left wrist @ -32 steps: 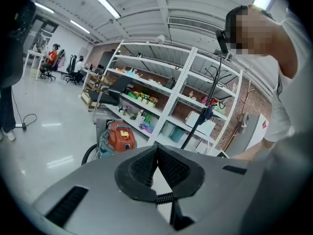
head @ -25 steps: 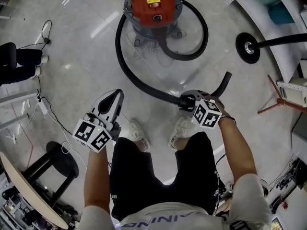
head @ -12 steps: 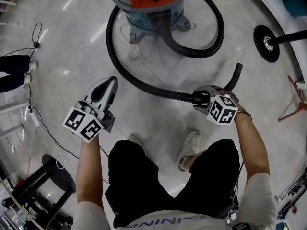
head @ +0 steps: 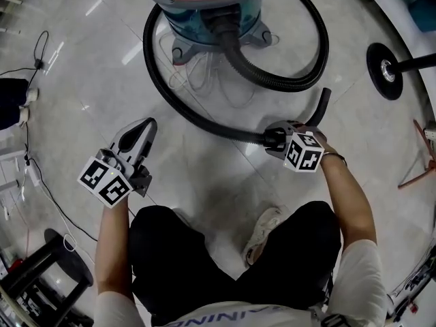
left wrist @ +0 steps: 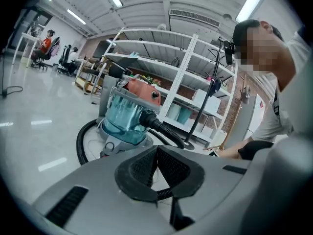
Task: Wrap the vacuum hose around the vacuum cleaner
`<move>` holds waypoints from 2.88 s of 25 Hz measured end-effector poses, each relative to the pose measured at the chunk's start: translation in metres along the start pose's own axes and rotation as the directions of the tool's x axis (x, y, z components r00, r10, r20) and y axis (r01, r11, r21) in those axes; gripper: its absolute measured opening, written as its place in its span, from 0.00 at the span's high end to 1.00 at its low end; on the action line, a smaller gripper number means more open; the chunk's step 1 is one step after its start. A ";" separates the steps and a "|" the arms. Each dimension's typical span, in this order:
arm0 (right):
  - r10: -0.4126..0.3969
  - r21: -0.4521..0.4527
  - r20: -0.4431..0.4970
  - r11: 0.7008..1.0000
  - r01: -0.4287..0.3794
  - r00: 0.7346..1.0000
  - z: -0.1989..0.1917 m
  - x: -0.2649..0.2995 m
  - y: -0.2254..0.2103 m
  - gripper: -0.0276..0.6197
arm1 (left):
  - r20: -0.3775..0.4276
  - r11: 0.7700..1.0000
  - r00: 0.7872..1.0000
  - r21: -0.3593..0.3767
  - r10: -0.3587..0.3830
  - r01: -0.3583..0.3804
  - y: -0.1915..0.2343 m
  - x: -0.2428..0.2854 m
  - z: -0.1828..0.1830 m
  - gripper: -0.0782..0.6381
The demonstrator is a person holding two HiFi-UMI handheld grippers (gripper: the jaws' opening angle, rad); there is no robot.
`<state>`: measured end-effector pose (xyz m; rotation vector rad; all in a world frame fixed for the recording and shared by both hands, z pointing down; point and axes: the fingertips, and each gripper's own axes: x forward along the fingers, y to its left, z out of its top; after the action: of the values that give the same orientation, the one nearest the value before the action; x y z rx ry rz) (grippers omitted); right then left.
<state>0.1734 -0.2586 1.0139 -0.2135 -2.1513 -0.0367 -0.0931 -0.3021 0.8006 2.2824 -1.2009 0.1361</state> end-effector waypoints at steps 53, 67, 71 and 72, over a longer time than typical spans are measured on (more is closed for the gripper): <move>-0.456 0.457 0.129 0.816 0.355 0.881 0.195 -0.268 -0.013 0.77 | -0.001 0.999 1.000 -0.040 0.024 -0.024 -0.110 -0.096 0.219 0.87; -0.642 0.832 0.137 0.488 0.264 0.755 0.409 -0.501 0.044 0.93 | 0.030 0.990 0.990 0.023 0.138 -0.139 -0.232 -0.259 0.429 0.87; -0.698 0.839 0.117 0.450 0.306 0.707 0.466 -0.555 0.051 0.94 | 0.037 0.991 0.993 0.065 0.111 -0.113 -0.245 -0.298 0.465 0.87; -0.713 0.839 0.109 0.439 0.321 0.692 0.480 -0.569 0.053 0.94 | 0.036 0.991 0.993 0.078 0.108 -0.111 -0.246 -0.307 0.473 0.87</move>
<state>0.0959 -0.2337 0.2719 1.1190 -2.3854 0.6430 -0.1582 -0.2099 0.1960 2.2951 -1.3609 0.1928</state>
